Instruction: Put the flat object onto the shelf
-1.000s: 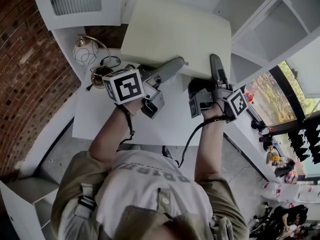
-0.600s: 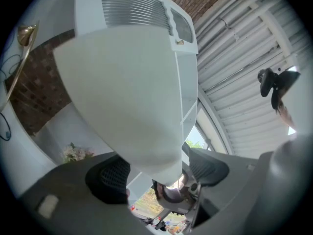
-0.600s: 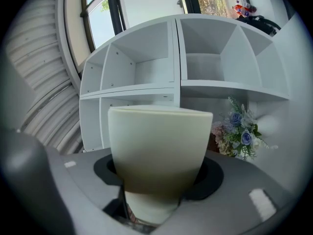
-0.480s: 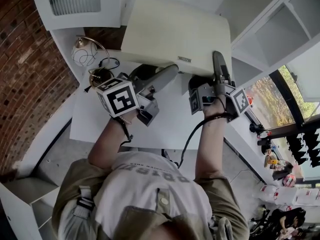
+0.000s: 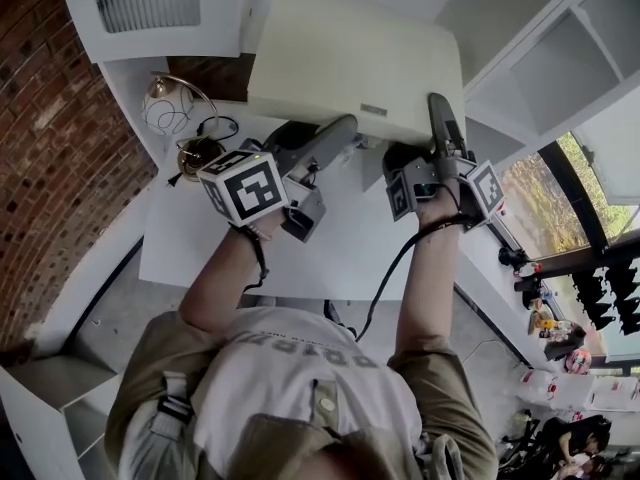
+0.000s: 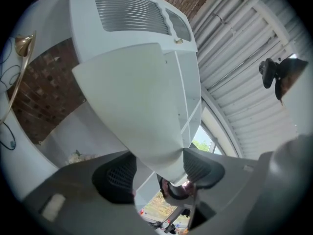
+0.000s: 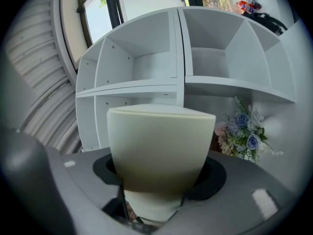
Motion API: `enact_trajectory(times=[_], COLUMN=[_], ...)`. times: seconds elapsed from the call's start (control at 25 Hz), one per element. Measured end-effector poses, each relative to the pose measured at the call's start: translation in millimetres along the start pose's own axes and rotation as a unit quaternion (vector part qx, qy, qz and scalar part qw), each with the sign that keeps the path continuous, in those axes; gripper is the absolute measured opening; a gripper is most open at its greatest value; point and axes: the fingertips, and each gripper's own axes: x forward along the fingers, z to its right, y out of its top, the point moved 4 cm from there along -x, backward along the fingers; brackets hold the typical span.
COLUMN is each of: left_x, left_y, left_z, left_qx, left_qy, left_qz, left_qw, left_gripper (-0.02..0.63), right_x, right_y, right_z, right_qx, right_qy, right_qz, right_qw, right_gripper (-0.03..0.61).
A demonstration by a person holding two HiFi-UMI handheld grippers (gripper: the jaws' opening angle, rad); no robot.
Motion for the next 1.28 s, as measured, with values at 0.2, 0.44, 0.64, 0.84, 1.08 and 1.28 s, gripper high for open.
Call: enact_trajectory(times=[0.2,0.44,0.64,0.84,1.08,1.28], left_x=[5,11,14,19,30,41], left_y=[4,13,19,24,31,37], left_z=[3,3,0,-6,-19,-32], left_qx=[-0.009,-0.007,-0.003,-0.001,0.0,-0.007], left_qy=[-0.002,0.001,0.005,0.011,0.02,0.018], left_qz=[0.019,0.032,0.04,0.039,0.031,0.022], left_qw=[0.9998,0.9994,0.9992,0.9992,0.9993,0.9996], left_gripper=[0.305,0.305,0.305,0.305,0.305,0.307], right_x=[6,-12,-39,-34,-17,-2], right_y=[-2,-5,-3,-1,2,5], right_z=[-11,-14,-14,-13,-4,5], right_qx=[-0.017,-0.044,-0.147,-0.176,-0.167,-0.154], right_qy=[0.059,0.089,0.08,0.071,0.059,0.051], right_qz=[-0.063,-0.082,-0.073,-0.081,-0.08,-0.076], right_qw=[0.996,0.992,0.983,0.979,0.981,0.984], right_gripper=[0.412,0.457,0.409,0.236,0.184,0.132])
